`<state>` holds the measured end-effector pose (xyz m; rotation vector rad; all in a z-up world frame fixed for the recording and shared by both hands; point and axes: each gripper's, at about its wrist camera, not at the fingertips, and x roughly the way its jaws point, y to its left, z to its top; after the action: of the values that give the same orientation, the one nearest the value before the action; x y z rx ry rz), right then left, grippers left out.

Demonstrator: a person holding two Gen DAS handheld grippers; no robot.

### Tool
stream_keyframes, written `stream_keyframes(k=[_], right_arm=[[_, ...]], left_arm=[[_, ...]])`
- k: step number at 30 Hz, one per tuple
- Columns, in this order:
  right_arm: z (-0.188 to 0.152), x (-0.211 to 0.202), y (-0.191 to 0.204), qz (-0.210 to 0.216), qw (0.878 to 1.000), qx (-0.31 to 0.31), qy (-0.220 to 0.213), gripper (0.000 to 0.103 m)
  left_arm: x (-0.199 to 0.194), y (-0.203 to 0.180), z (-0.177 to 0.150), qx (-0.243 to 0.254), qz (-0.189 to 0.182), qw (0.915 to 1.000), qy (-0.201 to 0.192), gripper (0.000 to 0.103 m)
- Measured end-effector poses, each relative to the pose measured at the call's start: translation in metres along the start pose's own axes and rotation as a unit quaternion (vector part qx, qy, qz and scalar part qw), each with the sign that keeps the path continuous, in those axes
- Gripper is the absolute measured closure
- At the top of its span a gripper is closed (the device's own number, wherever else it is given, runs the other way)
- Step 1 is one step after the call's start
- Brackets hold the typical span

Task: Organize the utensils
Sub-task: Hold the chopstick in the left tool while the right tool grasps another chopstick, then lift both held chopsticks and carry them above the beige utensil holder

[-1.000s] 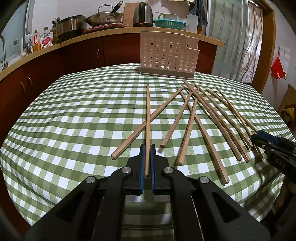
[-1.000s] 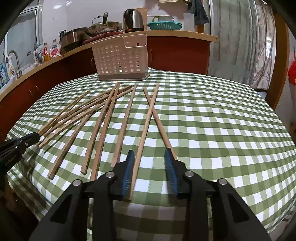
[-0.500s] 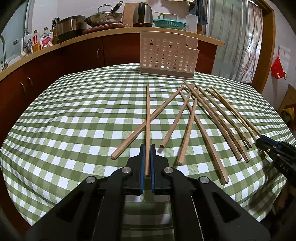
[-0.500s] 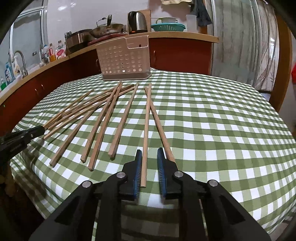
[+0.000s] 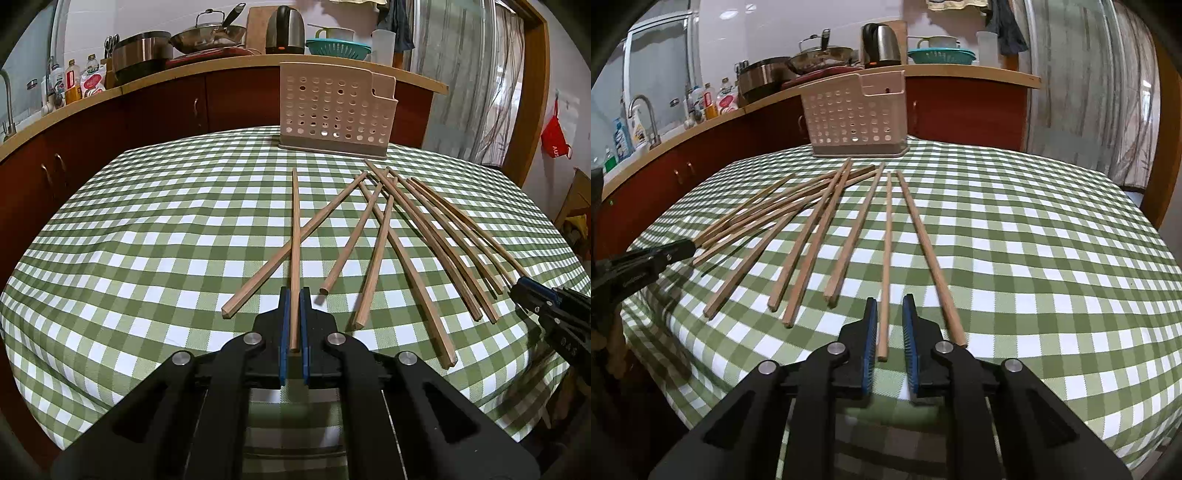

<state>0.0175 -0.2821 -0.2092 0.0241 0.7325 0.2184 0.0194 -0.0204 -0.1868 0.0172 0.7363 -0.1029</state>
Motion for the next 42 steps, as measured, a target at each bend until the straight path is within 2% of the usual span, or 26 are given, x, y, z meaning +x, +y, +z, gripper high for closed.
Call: stream_keyframes(k=[1, 3, 5, 10, 18, 27, 42], right_arm=[[-0.001, -0.001, 0.001, 0.000, 1.000, -0.003, 0.000, 0.088], [-0.001, -0.001, 0.002, 0.008, 1.000, -0.006, -0.002, 0.096], [-0.001, -0.001, 0.005, 0.007, 1.000, -0.012, -0.001, 0.097], [0.000, -0.004, 0.007, -0.003, 1.000, -0.016, -0.006, 0.097], [0.007, -0.017, 0.007, -0.017, 0.999, -0.018, -0.040, 0.097], [0.028, -0.034, 0.009, -0.014, 0.997, -0.015, -0.078, 0.097], [0.058, -0.056, 0.010, -0.020, 0.992, -0.023, -0.120, 0.097]], left_arm=[[0.000, 0.000, 0.000, 0.000, 0.000, 1.0000, 0.000, 0.097], [0.000, 0.000, 0.000, 0.000, 0.000, 1.0000, 0.000, 0.097], [0.000, 0.000, 0.000, 0.000, 0.000, 1.0000, -0.001, 0.097], [-0.003, -0.001, 0.002, 0.003, 0.000, 1.0000, -0.007, 0.097], [-0.013, -0.003, 0.005, 0.010, 0.003, 0.9995, -0.030, 0.097], [-0.034, -0.001, 0.018, 0.016, 0.016, 0.9969, -0.075, 0.097], [-0.061, 0.013, 0.046, 0.010, 0.034, 0.9922, -0.120, 0.097]])
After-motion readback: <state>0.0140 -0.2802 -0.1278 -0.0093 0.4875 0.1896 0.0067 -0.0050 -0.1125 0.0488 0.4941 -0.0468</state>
